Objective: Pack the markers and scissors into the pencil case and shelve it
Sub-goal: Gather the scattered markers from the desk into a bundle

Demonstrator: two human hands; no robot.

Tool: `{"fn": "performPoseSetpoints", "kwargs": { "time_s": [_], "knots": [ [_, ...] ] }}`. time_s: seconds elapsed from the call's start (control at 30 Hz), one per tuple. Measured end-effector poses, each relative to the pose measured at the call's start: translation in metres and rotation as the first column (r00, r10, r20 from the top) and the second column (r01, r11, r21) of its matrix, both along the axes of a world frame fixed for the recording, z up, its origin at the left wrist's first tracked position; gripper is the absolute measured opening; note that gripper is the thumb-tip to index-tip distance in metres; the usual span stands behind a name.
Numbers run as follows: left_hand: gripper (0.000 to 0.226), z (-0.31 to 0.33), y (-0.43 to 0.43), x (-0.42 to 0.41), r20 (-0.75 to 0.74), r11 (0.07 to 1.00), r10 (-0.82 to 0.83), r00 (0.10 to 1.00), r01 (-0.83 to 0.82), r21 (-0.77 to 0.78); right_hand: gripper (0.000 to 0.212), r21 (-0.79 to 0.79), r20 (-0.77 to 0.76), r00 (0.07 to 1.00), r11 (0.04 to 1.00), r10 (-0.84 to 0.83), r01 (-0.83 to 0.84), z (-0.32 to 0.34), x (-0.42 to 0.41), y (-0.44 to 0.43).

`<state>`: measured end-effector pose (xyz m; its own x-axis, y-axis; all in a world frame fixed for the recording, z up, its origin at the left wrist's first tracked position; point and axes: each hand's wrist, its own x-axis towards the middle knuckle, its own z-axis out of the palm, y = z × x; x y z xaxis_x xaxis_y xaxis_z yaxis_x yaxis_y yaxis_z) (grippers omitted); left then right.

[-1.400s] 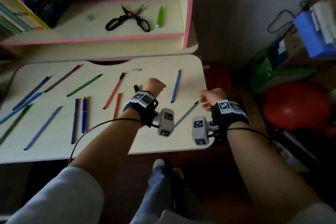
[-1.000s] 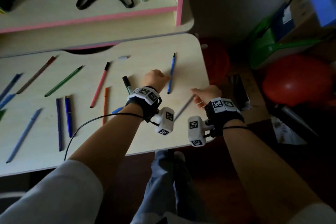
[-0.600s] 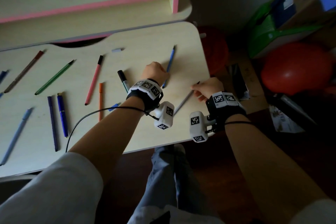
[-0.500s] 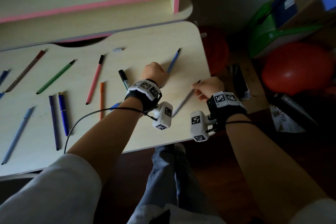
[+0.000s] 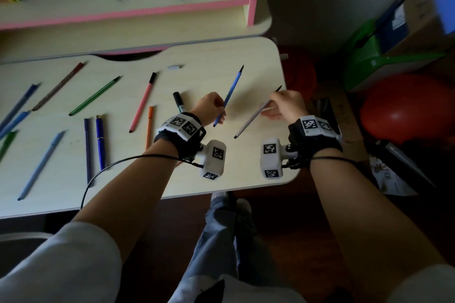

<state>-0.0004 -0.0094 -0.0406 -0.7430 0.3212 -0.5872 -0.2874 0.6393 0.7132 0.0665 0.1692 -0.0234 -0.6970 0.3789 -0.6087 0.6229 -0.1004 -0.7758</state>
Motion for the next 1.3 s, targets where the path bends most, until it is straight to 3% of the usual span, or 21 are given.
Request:
{"fn": "performPoseSetpoints", "kwargs": {
  "time_s": [0.27,0.37,0.63,0.77,1.03,1.23,1.3],
  "knots": [
    [0.016,0.030,-0.012,0.021,-0.049,0.995,-0.010,0.999,0.015,0.100,0.019,-0.094,-0.150,0.987,0.993,0.058,-0.073,0.022,-0.001,-0.024],
    [0.023,0.039,-0.021,0.033,-0.023,0.987,0.025,0.999,-0.021,0.159,0.015,-0.125,-0.189,0.979,0.987,0.079,-0.104,0.030,-0.001,-0.036],
    [0.030,0.057,-0.059,0.048,-0.098,0.998,-0.036,0.995,0.040,0.047,0.008,-0.184,-0.272,0.948,0.958,0.167,-0.222,0.057,-0.006,-0.080],
    [0.015,0.061,-0.082,0.050,-0.112,0.998,-0.015,0.994,0.021,0.052,0.006,-0.162,-0.277,0.934,0.947,0.226,-0.278,0.063,-0.008,-0.105],
    [0.003,0.048,-0.150,0.048,-0.179,0.990,0.122,0.976,-0.108,0.087,0.011,-0.061,-0.149,0.960,0.967,0.237,-0.248,0.056,0.000,-0.160],
    [0.003,0.023,-0.207,0.040,-0.174,0.984,0.161,0.971,-0.172,-0.053,0.015,0.054,0.049,0.993,0.992,0.107,-0.110,0.030,0.019,-0.192],
    [0.015,0.013,-0.219,0.040,-0.154,0.978,0.152,0.976,-0.171,-0.119,0.020,0.089,0.107,0.992,0.993,0.072,-0.082,0.022,0.027,-0.200]
  ]
}}
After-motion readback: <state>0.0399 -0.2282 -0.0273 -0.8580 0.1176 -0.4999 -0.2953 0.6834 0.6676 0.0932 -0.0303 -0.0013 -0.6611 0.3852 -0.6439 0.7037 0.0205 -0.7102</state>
